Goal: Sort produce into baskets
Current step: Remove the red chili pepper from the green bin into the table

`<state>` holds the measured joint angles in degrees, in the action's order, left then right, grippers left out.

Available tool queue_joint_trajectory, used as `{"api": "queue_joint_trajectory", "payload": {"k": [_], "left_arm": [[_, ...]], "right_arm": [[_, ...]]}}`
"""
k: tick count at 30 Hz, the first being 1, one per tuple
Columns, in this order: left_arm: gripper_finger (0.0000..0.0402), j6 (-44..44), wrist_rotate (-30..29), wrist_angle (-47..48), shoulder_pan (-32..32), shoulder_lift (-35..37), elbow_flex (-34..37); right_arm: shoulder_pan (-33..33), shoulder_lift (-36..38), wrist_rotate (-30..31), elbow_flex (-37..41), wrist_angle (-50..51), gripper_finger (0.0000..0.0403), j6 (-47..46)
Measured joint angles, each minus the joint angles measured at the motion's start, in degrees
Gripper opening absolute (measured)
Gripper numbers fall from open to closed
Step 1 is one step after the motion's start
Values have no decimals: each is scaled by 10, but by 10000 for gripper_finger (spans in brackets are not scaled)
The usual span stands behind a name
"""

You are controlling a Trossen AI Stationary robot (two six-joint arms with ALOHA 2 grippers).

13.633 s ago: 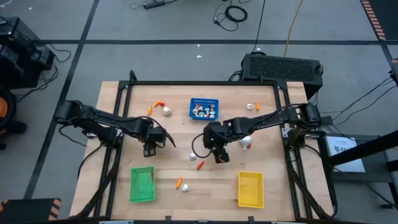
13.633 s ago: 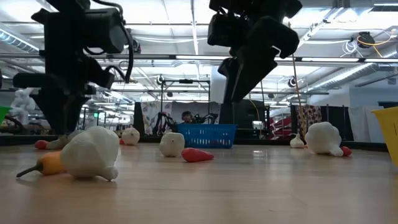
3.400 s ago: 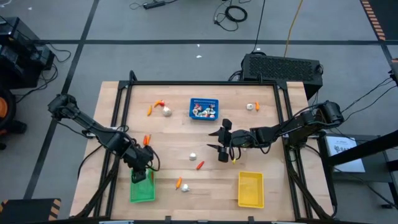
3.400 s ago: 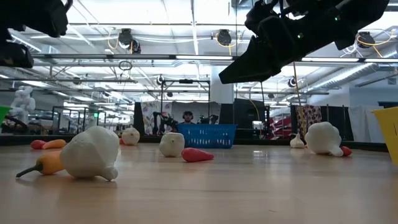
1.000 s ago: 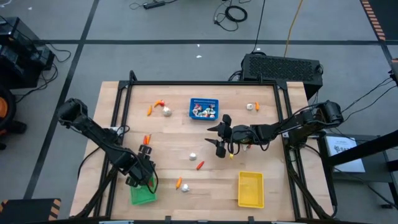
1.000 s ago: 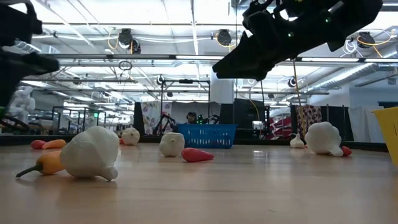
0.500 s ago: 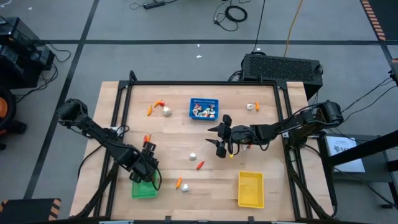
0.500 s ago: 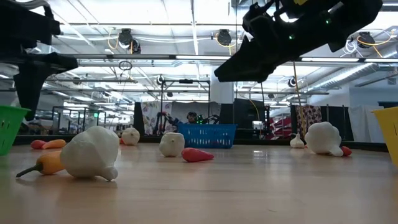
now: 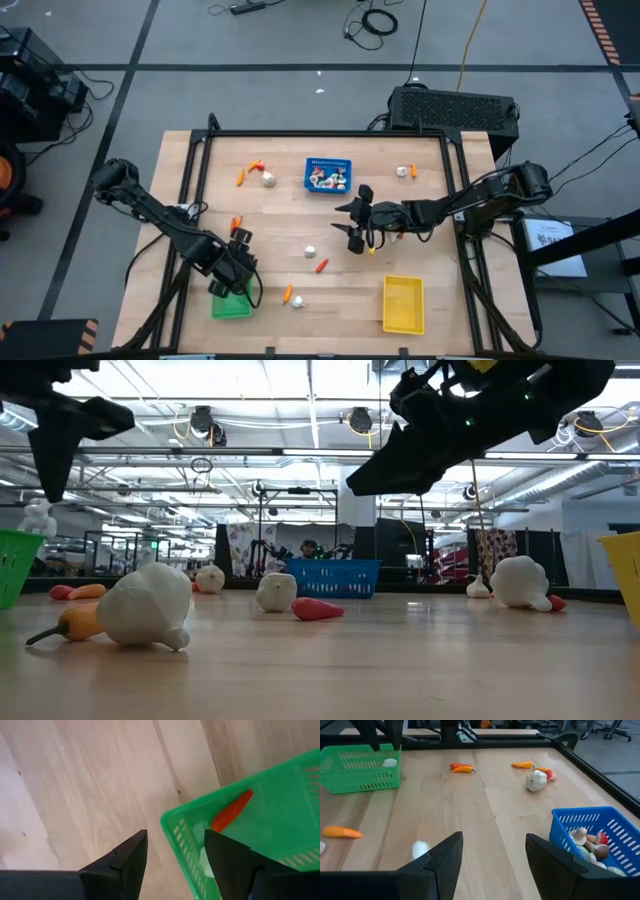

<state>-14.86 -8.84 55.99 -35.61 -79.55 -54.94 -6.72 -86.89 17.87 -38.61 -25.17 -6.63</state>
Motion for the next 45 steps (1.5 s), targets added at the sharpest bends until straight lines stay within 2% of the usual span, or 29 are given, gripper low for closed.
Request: {"api": "queue_joint_trajectory", "payload": {"k": [4, 10, 23, 26, 33, 45], "left_arm": [[203, -28, 19, 4, -1, 0, -3], [203, -57, 53, -45, -4, 0, 18], [203, -58, 57, -63, -32, -7, 19], [203, -58, 60, -66, -36, -27, 19], [203, -56, 107, -80, -39, -95, 19], [203, -33, 96, -80, -39, -146, 19]], "right_arm": [[3, 0, 0, 0, 7, 208, 0], [3, 0, 0, 0, 7, 208, 0], [3, 0, 0, 0, 11, 208, 11], [3, 0, 0, 0, 13, 208, 11], [3, 0, 0, 0, 19, 208, 11], [3, 0, 0, 0, 19, 208, 11]]}}
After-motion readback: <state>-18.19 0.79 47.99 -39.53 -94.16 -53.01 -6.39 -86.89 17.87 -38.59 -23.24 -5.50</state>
